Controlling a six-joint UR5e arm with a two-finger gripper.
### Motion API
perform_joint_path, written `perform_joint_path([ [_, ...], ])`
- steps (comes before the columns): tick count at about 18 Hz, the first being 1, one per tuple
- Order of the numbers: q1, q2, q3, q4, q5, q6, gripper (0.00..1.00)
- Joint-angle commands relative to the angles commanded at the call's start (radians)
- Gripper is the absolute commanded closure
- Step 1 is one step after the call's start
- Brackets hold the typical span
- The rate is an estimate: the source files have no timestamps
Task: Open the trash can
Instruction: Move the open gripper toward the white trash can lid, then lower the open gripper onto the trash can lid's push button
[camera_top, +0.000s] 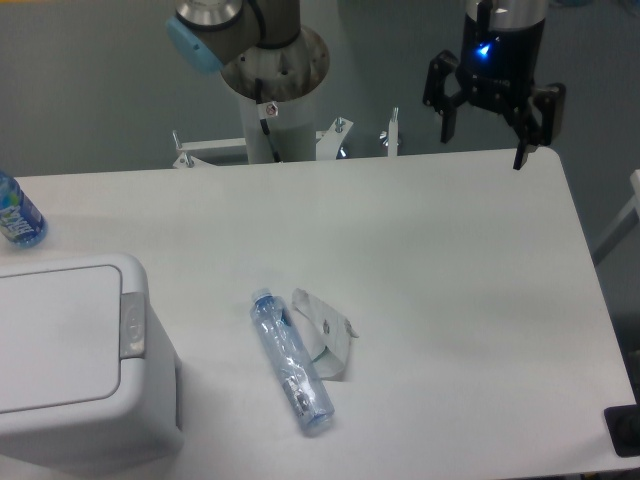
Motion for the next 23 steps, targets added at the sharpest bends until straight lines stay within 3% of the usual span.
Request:
perform_joint_path([
  [6,-0.023,-0.017,0.009,0.008,-0.005,-0.06,0.0],
  [8,-0.064,-0.031,0.014,0.018,-0.006,-0.214,0.0],
  [12,-0.19,-0.084,0.008,0.164,-0.009,-0.553,0.0],
  [15,-0.264,-0.107,0.009,0.17,-0.046,-0.759,0.0],
  [18,-0.301,-0.12,0.006,0.172,-0.176,-0.918,0.0],
  [23,-0.366,-0.15,0.017,0.19,-0.248,-1.018,0.0],
])
